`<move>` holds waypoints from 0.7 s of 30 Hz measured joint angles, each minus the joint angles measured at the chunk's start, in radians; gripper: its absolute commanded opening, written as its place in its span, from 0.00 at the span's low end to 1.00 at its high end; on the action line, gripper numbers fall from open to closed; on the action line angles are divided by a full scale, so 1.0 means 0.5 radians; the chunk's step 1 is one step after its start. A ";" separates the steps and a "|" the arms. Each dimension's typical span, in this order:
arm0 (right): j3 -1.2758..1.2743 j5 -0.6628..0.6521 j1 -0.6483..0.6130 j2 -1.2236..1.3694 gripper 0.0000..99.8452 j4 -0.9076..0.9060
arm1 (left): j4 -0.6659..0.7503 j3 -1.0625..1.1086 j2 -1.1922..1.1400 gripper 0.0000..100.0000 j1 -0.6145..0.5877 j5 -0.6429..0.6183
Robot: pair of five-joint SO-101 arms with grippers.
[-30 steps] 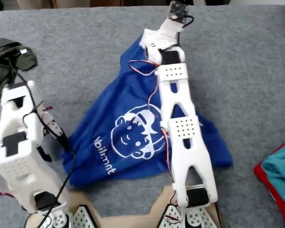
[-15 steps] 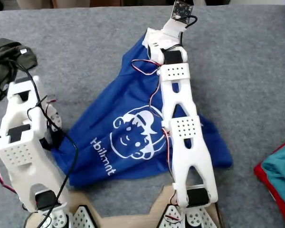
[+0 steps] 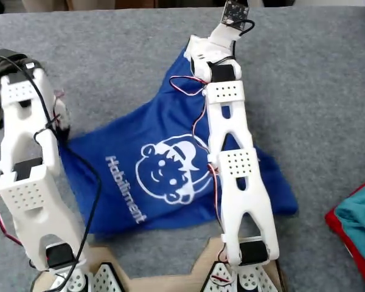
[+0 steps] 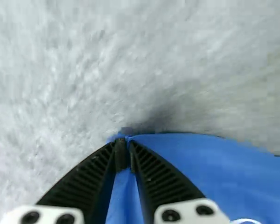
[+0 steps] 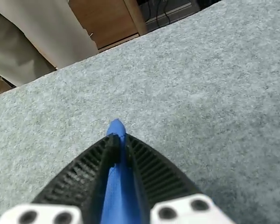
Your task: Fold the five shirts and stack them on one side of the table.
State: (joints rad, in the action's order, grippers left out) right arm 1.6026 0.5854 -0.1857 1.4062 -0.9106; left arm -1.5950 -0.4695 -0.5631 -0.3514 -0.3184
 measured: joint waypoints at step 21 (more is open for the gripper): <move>0.000 0.012 0.267 -0.626 0.01 -0.126 | -0.055 -1.255 0.000 0.02 0.034 0.058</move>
State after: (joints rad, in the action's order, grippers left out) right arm 1.6026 0.5915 -0.0522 1.0932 -0.9735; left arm -1.6226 -1.0971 -0.5631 -0.3345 -0.2892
